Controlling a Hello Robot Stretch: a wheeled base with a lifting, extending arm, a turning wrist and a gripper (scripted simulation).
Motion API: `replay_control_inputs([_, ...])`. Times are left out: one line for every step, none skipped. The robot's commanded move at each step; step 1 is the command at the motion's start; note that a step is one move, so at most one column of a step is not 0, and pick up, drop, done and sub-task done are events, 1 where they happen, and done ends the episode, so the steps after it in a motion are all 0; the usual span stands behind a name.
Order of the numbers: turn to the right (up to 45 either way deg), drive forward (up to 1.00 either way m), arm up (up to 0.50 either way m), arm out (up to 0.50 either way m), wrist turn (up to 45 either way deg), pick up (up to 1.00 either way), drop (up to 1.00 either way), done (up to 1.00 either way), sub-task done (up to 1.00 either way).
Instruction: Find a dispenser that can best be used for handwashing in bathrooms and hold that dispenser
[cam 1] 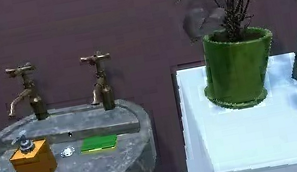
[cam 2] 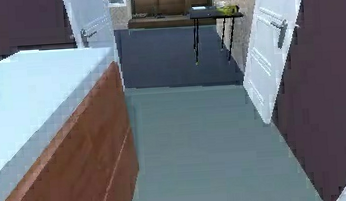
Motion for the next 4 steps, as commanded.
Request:
replay_control_inputs([-45.0,0.00,0.00,0.00,0.0,0.00,0.00,0.00,0.00])
replay_control_inputs([-45.0,0.00,0.00,0.00,0.0,0.00,0.00,0.00,0.00])
replay_control_inputs([-30.0,0.00,0.00,0.00,0.0,0.00,0.00,0.00,0.00])
replay_control_inputs([0.0,0.00,0.50,0.00,0.0,0.00,0.00,0.00,0.00])
